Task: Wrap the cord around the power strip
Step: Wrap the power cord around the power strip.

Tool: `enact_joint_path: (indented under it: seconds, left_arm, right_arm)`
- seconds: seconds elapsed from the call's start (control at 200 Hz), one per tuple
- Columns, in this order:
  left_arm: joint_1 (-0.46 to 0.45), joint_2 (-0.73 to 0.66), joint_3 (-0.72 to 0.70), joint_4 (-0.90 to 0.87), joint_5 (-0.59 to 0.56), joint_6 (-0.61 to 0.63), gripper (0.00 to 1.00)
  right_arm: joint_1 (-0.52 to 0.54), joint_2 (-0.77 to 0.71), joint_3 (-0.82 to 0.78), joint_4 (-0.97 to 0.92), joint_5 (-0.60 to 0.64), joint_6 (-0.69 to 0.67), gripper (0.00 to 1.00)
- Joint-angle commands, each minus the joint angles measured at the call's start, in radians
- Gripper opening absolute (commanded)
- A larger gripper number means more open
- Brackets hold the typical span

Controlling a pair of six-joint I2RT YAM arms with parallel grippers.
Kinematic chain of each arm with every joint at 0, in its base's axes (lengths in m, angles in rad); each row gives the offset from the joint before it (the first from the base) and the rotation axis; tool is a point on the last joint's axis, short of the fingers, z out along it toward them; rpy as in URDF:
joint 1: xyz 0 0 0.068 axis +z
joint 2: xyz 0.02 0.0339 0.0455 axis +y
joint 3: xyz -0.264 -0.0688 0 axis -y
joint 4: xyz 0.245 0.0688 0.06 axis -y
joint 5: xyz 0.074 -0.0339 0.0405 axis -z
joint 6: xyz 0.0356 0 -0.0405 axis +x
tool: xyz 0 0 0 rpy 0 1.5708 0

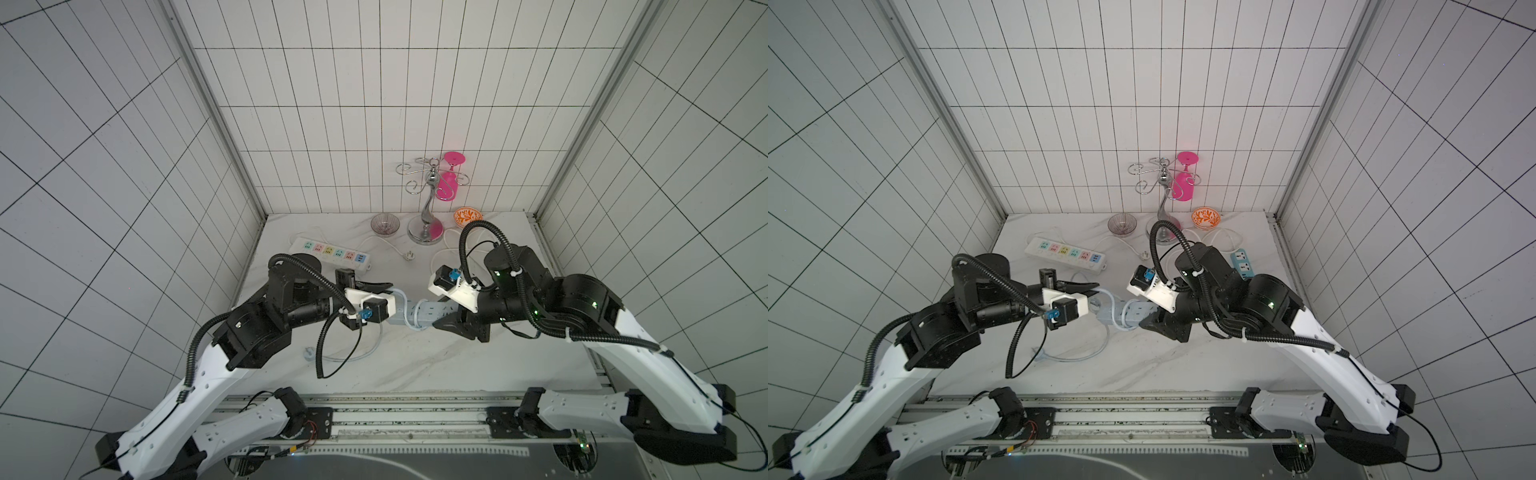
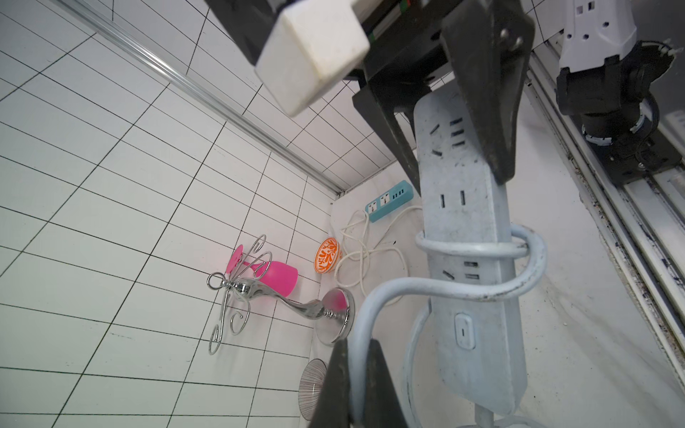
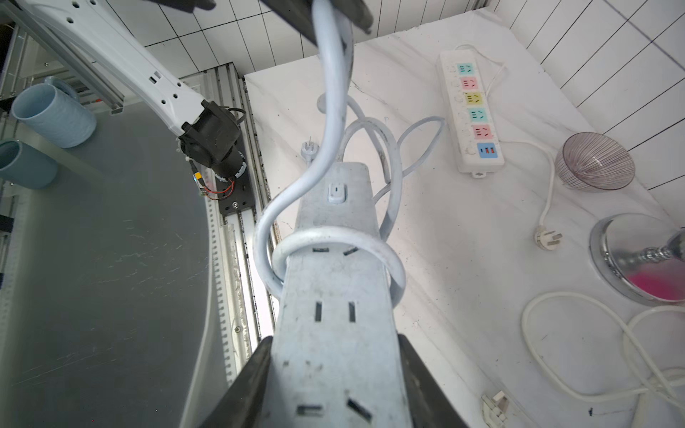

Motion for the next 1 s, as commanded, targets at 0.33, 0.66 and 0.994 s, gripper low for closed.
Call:
enact_joint_path:
  seconds: [0.33, 0.66, 0.994]
  left_arm:
    - [0.076, 0.096, 0.106, 0.158, 0.088, -0.024, 0.00]
    - [0.144, 0.133, 0.110, 0.286, 0.320, -0.169, 0.00]
    - [0.179, 0.102, 0.074, 0.378, 0.382, -0.308, 0.03]
  right_arm:
    - [0.075, -0.042, 0.005, 0.084, -0.361, 0.017, 0.00]
    - [0.082, -0.085, -0.122, 0.353, -0.569, 0.038, 0.00]
    - [0.082, -0.196, -0.142, 0.621, -0.666, 0.097, 0.00]
